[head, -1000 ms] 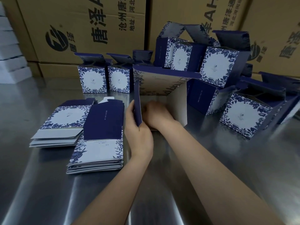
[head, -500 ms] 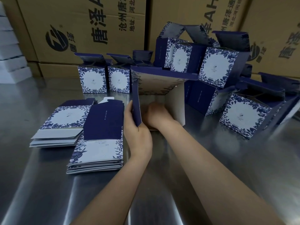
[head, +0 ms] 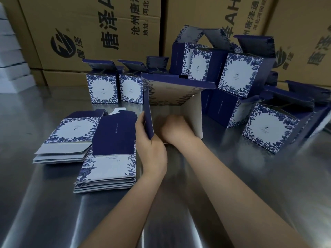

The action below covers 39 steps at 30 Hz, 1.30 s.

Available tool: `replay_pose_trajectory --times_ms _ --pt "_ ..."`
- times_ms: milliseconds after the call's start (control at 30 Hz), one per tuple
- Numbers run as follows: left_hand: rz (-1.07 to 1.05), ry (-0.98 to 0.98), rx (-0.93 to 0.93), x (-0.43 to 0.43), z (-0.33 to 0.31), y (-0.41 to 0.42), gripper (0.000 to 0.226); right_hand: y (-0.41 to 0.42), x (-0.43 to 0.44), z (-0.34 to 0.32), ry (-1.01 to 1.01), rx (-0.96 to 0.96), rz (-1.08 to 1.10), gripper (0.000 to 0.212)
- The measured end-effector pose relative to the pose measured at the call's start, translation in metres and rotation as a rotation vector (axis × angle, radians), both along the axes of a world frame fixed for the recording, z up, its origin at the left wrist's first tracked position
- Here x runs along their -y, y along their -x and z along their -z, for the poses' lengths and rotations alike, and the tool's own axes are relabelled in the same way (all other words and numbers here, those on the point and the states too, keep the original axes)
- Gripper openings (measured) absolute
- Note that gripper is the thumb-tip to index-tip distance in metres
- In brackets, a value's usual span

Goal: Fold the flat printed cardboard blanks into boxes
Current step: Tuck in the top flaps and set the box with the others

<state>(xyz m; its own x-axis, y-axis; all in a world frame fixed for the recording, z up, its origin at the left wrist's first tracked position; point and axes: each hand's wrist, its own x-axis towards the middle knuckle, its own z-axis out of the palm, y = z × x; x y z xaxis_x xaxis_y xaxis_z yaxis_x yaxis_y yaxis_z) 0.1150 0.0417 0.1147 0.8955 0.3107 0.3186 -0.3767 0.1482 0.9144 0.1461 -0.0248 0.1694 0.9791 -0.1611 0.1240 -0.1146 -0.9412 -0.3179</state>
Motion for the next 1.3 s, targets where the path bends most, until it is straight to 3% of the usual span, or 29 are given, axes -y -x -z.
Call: replay_pose_trajectory --times_ms 67,267,400,467,567,733,867,1300 --pt "0.011 0.003 0.003 -0.002 -0.001 -0.001 0.053 0.019 -0.004 -0.003 -0.215 0.179 0.048 0.029" --pt "0.013 0.045 0.011 -0.005 -0.006 0.001 0.052 0.087 -0.009 -0.005 -0.423 1.181 -0.228 0.027" --pt "-0.017 0.086 -0.048 -0.006 -0.009 -0.003 0.054 0.092 0.023 -0.026 -0.632 1.466 -0.162 0.033" --pt "-0.017 0.096 -0.063 -0.006 -0.011 -0.003 0.054 0.082 0.041 -0.031 -0.736 1.468 -0.049 0.034" --pt "-0.031 0.106 -0.076 -0.007 -0.012 -0.006 0.053 0.059 0.061 -0.022 -0.848 1.273 0.044 0.030" --pt "-0.022 0.105 -0.071 -0.008 -0.014 -0.007 0.055 0.031 0.070 0.006 -1.094 0.779 -0.099 0.032" --pt "0.007 0.046 -0.042 -0.011 -0.015 -0.009 0.056 0.025 0.069 0.018 -1.165 0.537 -0.228 0.053" --pt "0.240 -0.175 0.203 -0.018 -0.019 -0.010 0.059 0.032 0.060 0.015 -1.063 0.597 -0.354 0.045"
